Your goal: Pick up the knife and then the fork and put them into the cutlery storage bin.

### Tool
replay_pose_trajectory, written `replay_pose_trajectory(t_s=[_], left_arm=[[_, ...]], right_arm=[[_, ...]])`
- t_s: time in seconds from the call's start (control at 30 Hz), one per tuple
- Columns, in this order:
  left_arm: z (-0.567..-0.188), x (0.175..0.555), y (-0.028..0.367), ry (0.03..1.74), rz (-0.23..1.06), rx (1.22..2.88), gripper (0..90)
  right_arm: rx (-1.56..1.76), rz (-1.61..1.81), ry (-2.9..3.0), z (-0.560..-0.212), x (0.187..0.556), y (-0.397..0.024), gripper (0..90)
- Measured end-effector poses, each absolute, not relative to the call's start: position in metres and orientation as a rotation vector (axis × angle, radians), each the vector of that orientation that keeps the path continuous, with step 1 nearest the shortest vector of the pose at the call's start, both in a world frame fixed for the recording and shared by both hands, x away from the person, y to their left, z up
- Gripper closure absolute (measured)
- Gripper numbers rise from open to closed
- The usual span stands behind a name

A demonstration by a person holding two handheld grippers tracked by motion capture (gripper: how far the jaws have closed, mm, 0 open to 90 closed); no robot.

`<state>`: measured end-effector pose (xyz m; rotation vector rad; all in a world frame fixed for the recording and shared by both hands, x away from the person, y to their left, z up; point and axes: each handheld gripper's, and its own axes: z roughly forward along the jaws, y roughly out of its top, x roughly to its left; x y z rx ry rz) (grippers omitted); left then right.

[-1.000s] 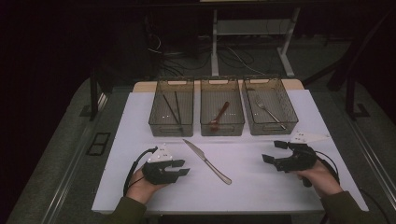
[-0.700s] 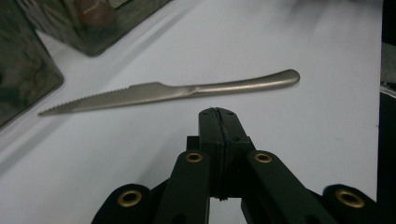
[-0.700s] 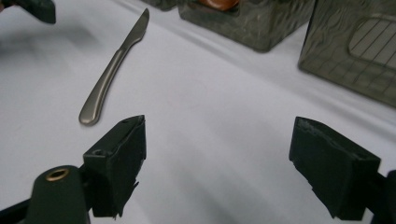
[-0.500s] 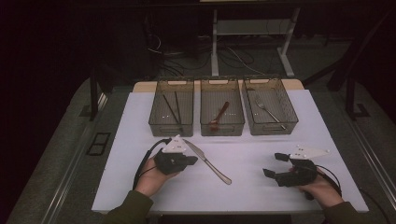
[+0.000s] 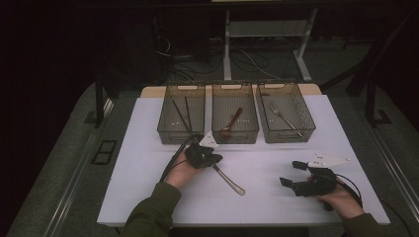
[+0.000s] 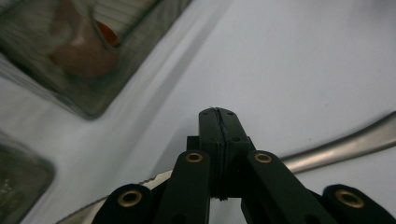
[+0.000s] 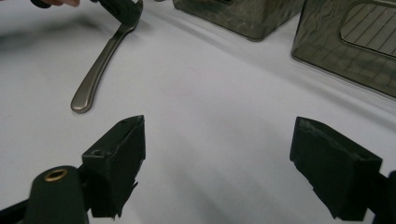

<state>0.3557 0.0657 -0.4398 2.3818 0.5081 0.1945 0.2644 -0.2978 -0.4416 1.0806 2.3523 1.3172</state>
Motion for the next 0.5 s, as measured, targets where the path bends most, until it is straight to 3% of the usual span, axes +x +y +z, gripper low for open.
replay_pose_trajectory(t_s=[0.5], left_arm=[[-0.4375, 0.3458, 0.0736, 0.479, 0.166, 2.461, 89.0]], right_arm=[[1.081, 1.300, 2.352, -0.4419, 0.2641, -0.2993, 17.5]])
